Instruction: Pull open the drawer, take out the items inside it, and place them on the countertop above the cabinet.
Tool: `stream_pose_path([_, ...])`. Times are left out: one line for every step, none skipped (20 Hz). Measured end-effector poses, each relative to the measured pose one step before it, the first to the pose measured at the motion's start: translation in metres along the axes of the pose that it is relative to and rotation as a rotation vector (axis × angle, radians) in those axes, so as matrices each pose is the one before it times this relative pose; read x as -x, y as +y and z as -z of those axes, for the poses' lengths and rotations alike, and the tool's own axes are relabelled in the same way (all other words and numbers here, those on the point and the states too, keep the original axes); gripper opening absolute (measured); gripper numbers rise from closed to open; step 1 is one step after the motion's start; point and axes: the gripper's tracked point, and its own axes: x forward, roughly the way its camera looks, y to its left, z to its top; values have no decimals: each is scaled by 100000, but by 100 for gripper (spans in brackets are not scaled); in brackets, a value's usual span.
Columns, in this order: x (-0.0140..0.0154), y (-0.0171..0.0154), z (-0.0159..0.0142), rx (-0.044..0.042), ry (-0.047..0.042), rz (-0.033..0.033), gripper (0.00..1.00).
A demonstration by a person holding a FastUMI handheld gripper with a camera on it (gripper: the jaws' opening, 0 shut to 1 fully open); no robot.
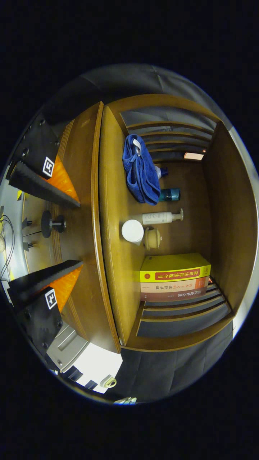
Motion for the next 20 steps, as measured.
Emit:
stream_pose_path([-262, 54, -15, -95, 120, 145, 97])
stream_pose_path([-33, -100, -69, 53, -208, 328, 97])
stream_pose_path([-72, 19, 3, 246, -401, -194, 97])
stream_pose_path([-72, -48, -236, 489, -488, 95, 97])
stream_pose_path([-50, -67, -71, -18, 350, 381, 97])
stream_pose_path([94, -124, 58, -121, 1265, 754, 97])
stream_pose_path([273, 132, -734, -295, -454, -54, 97])
stream_pose_path([227, 369, -1186, 411, -1745, -726, 98])
stream_pose_path([358, 252, -1355, 1319, -1968, -733, 97])
stream_pose_path([474, 199, -1376, 1822, -1689, -589, 97])
stream_pose_path([408, 312, -1401, 1492, -1482, -870, 97])
stream_pose_path([364, 365, -1519, 1250, -1550, -916, 97])
stream_pose_path([434, 194, -1603, 1065, -1613, -1086, 97])
stream_pose_path([120, 124, -1402, 839, -1401, -559, 97])
stream_pose_path([420, 303, -1542, -228, -1380, -1404, 97])
stream_pose_path([235, 387, -1403, -1065, -1337, -1191, 97])
stream_pose_path([281, 215, -1437, -765, -1175, -748, 97])
stream_pose_path([428, 72, -1464, -220, -1090, -419, 97])
stream_pose_path([318, -12, -1294, 62, -957, -286, 97])
stream_pose_path([-66, -18, -1236, 272, -964, -254, 97])
